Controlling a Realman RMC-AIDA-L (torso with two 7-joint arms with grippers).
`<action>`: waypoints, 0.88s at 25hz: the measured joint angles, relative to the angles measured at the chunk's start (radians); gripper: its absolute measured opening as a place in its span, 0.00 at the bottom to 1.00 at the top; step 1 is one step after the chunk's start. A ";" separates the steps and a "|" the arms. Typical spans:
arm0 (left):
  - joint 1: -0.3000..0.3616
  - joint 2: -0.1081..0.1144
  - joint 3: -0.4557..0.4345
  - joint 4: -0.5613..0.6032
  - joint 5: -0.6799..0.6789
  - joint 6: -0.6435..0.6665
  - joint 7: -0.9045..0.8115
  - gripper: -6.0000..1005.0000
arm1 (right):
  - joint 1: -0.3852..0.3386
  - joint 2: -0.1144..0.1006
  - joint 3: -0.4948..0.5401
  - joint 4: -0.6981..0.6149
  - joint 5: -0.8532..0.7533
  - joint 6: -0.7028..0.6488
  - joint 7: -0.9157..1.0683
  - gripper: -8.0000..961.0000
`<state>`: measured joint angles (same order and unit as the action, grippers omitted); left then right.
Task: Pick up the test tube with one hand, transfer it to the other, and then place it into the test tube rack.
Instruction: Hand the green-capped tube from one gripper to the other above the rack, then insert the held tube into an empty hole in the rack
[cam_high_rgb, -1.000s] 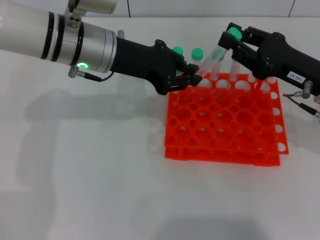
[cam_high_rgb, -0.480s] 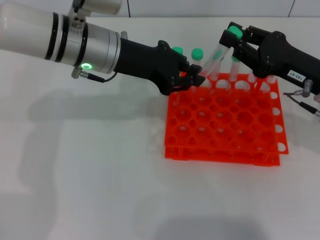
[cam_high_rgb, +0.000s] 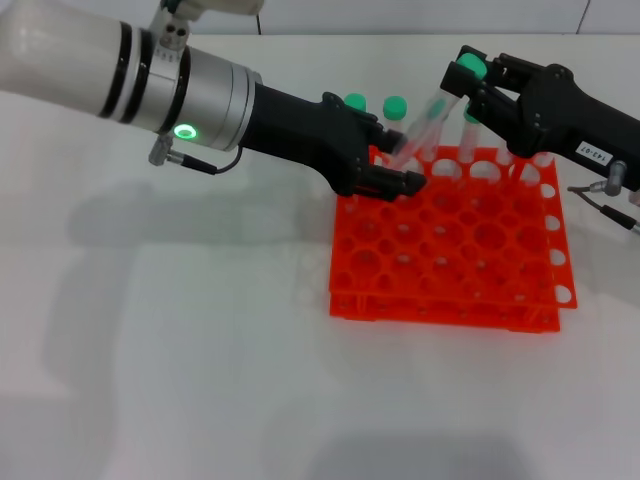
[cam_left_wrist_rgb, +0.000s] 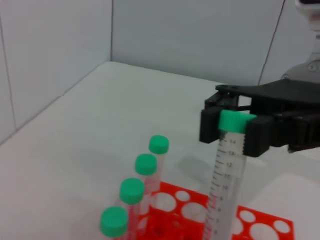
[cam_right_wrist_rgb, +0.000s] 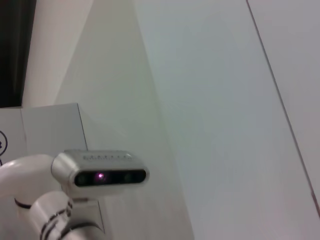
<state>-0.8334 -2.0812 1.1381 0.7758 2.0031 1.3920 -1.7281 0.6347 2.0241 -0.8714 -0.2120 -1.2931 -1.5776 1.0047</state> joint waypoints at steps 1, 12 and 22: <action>0.013 0.001 0.000 0.051 0.003 0.024 -0.049 0.34 | -0.002 -0.001 0.000 -0.002 0.000 0.000 0.000 0.26; 0.288 -0.003 0.013 0.575 0.047 0.116 -0.324 0.83 | -0.009 -0.013 -0.019 -0.030 -0.012 0.001 0.002 0.26; 0.685 -0.006 0.024 0.651 -0.265 0.016 -0.017 0.88 | -0.015 -0.033 -0.024 -0.113 -0.080 0.025 0.049 0.26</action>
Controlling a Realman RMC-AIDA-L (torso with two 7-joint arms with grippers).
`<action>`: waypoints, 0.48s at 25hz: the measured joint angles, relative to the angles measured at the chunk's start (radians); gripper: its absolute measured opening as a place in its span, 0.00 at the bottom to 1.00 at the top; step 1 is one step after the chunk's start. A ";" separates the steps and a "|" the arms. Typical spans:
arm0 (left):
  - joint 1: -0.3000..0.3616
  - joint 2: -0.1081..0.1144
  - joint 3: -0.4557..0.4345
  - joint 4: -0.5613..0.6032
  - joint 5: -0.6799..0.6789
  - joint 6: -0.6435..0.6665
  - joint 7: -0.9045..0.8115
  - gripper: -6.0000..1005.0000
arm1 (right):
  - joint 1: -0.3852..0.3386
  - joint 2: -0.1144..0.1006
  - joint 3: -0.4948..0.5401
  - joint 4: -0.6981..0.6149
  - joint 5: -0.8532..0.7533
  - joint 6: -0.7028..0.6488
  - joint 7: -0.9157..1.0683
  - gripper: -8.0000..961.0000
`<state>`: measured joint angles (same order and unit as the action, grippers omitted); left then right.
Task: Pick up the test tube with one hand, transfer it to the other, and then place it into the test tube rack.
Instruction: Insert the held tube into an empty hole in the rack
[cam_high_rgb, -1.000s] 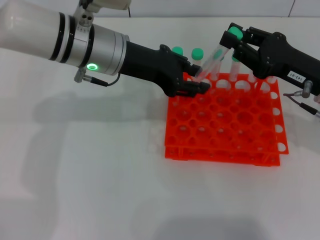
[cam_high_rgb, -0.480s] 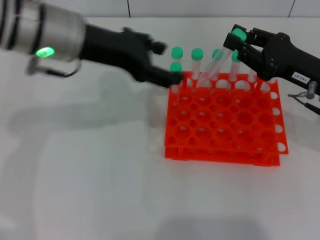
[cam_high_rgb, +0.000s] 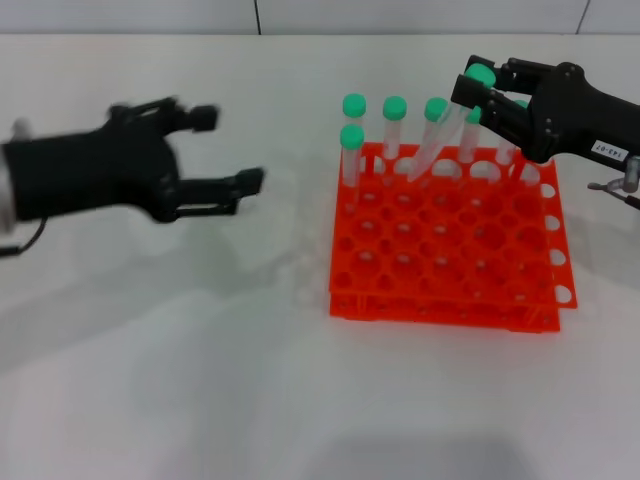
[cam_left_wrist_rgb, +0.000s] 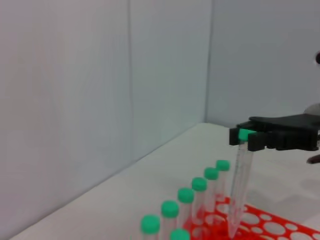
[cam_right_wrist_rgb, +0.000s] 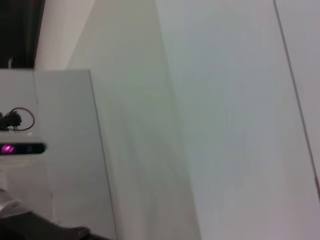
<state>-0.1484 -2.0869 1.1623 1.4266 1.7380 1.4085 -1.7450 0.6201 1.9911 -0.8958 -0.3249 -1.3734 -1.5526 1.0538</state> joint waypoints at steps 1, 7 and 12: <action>0.029 -0.001 0.000 -0.027 -0.028 -0.008 0.040 0.88 | 0.004 -0.001 0.000 -0.011 -0.012 0.003 0.004 0.26; 0.093 -0.001 -0.015 -0.220 -0.099 -0.025 0.210 0.88 | 0.013 -0.002 -0.026 -0.067 -0.045 0.045 0.026 0.26; 0.100 -0.001 -0.034 -0.335 -0.109 -0.038 0.299 0.88 | 0.044 -0.001 -0.050 -0.077 -0.050 0.096 0.038 0.26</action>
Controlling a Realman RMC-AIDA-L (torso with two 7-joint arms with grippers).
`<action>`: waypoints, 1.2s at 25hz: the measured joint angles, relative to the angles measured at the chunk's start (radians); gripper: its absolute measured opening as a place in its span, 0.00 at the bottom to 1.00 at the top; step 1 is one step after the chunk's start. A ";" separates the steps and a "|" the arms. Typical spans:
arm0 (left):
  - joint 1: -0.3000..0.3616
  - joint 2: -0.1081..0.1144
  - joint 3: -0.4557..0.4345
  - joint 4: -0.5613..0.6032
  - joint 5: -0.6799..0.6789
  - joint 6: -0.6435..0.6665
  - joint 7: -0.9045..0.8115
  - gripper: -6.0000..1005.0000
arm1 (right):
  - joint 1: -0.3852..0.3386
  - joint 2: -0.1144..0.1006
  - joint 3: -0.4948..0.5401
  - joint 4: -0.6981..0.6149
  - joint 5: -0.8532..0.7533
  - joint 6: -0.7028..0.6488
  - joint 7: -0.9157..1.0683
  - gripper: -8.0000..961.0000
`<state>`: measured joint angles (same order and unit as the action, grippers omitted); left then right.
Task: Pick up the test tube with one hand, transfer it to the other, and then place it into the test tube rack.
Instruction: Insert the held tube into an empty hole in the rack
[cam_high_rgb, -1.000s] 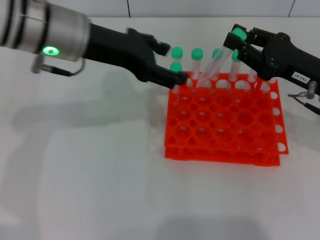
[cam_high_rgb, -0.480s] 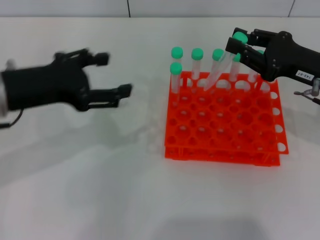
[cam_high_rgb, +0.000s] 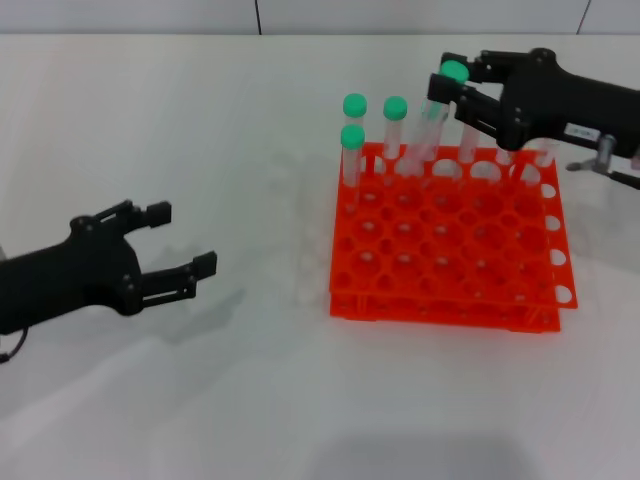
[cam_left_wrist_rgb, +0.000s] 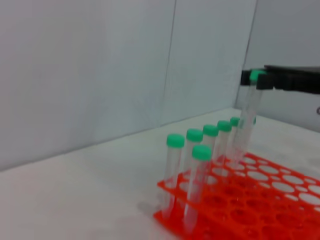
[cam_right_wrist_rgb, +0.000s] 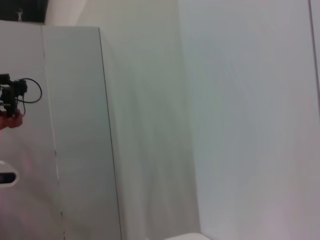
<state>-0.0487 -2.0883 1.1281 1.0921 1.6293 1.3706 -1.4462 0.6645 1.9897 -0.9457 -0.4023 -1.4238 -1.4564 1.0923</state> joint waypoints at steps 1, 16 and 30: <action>0.000 0.000 0.000 -0.009 0.000 -0.004 0.006 0.88 | 0.005 0.001 -0.003 0.000 0.000 0.008 0.004 0.26; -0.014 0.002 -0.002 -0.087 -0.034 -0.044 0.101 0.88 | 0.049 0.023 -0.102 -0.025 0.003 0.121 0.040 0.26; -0.031 0.005 -0.002 -0.139 -0.057 -0.051 0.134 0.88 | 0.052 0.024 -0.125 -0.023 0.002 0.178 0.037 0.26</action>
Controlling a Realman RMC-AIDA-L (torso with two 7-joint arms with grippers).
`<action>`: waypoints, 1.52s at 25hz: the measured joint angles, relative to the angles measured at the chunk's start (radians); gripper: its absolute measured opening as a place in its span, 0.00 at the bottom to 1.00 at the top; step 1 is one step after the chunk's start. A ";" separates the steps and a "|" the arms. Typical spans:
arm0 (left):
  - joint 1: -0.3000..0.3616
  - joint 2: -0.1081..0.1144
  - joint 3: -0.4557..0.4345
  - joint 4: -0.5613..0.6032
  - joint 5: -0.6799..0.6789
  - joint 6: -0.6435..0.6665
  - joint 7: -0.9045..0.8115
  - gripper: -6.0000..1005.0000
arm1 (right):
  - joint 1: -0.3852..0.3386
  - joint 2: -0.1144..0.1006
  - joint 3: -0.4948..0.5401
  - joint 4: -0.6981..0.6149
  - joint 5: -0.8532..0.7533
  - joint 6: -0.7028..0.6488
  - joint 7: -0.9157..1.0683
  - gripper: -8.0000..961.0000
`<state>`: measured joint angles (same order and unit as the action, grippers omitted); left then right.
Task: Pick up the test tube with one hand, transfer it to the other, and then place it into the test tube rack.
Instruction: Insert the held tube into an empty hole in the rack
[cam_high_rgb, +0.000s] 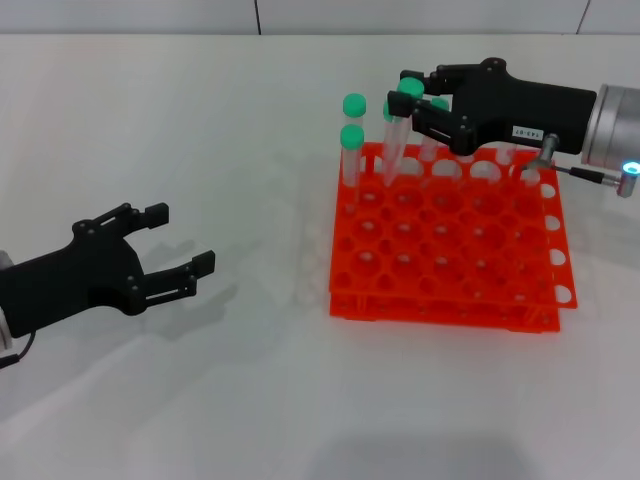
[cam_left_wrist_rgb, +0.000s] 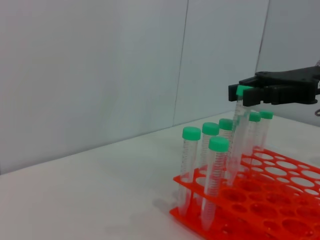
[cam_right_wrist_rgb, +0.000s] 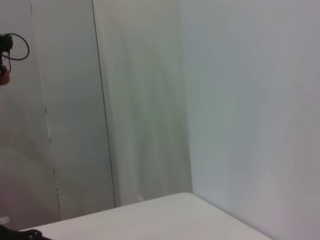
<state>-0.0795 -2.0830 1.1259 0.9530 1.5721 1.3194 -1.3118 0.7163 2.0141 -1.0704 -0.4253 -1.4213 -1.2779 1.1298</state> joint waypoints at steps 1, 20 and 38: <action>0.000 0.000 0.000 0.000 0.000 -0.001 0.000 0.88 | 0.000 0.000 -0.004 0.001 0.000 0.003 0.000 0.26; -0.034 0.000 0.000 -0.026 -0.003 -0.013 0.000 0.88 | 0.003 0.009 -0.098 0.007 0.009 0.109 -0.018 0.26; -0.050 0.000 0.000 -0.037 -0.003 -0.012 0.000 0.88 | -0.002 0.014 -0.125 0.010 0.011 0.111 -0.047 0.35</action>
<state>-0.1291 -2.0830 1.1259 0.9155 1.5691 1.3069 -1.3115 0.7144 2.0282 -1.1950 -0.4156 -1.4107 -1.1666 1.0823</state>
